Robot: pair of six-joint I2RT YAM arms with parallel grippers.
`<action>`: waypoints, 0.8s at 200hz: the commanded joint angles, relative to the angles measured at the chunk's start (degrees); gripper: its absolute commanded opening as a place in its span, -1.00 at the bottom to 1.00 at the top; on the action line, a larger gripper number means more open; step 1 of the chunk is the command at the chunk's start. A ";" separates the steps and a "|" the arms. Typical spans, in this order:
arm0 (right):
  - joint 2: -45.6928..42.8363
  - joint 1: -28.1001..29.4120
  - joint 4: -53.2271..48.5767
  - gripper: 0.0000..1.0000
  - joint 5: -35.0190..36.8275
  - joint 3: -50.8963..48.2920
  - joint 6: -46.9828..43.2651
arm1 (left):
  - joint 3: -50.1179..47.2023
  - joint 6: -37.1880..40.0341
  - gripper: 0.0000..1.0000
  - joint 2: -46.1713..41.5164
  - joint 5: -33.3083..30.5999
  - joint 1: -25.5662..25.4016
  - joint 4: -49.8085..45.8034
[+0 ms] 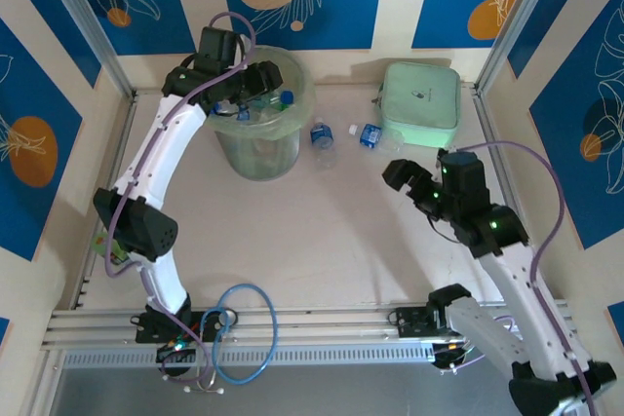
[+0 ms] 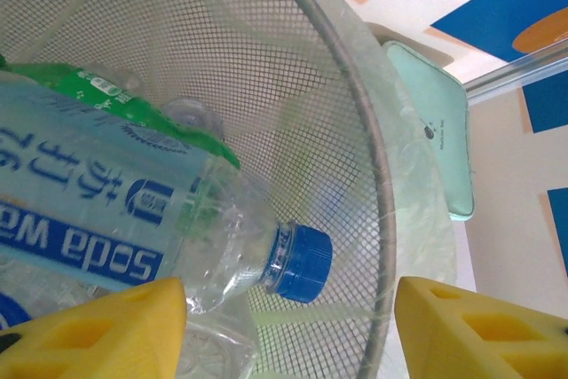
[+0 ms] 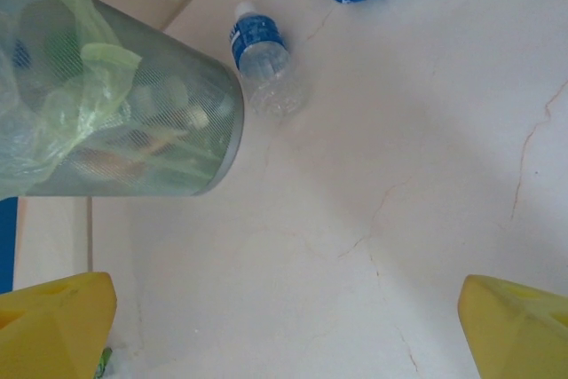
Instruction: Put the plastic bottles in the bin
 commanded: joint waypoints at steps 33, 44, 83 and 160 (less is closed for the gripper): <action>20.01 0.16 11.89 0.98 -9.97 5.87 -10.48 | -11.39 6.56 0.34 -22.01 1.90 -1.73 8.09; 24.39 0.55 13.12 0.98 -10.57 7.70 -11.52 | -18.93 6.86 0.34 -27.98 5.48 -2.11 12.41; 38.54 3.50 15.62 0.98 -8.86 14.91 -15.07 | -43.48 7.57 0.34 -47.61 11.82 -2.32 18.63; 63.45 5.66 10.50 0.92 -3.98 32.24 -18.71 | -66.32 -0.51 0.32 -63.76 12.45 -2.32 20.31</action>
